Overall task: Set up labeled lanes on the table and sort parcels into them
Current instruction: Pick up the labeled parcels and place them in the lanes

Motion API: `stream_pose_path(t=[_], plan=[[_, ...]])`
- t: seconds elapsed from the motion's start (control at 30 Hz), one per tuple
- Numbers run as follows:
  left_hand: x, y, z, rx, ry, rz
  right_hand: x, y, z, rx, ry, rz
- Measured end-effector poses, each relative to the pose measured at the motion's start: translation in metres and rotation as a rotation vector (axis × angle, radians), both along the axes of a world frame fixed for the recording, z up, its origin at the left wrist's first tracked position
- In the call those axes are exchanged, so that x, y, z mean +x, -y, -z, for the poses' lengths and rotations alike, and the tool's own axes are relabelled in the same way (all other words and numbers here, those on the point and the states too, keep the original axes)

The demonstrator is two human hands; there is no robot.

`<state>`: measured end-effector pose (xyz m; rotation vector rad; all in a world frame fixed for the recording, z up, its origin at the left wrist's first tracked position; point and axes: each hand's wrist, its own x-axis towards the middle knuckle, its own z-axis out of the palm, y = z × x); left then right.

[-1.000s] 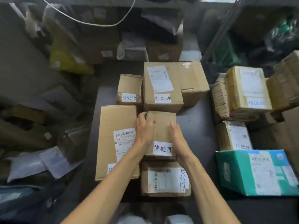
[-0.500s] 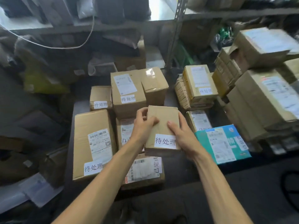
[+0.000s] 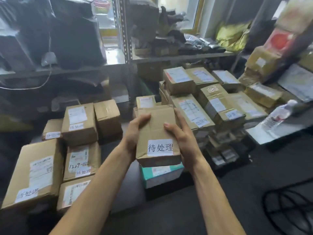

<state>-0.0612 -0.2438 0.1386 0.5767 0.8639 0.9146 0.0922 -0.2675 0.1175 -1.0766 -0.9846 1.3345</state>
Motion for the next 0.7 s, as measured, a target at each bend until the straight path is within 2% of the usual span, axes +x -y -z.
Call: stream_pose_path(t=[0.17,0.33,0.47,0.6,0.7], plan=[[0.023,0.001,0.016,-0.029,-0.009,-0.007,0.024,0.001,0.016,-0.051,0.04,0.0],[0.03,-0.012,0.047,-0.13,-0.047,-0.007,0.028,-0.015,0.051,-0.223,0.08,-0.039],[0.018,-0.048,0.068,-0.175,-0.152,0.008,0.016,-0.043,0.067,-0.34,0.087,-0.045],[-0.002,-0.1,0.085,-0.181,-0.306,0.161,0.001,-0.076,0.085,-0.45,0.097,0.014],[-0.015,-0.145,0.094,-0.066,-0.429,0.302,-0.001,-0.105,0.091,-0.537,0.201,0.033]])
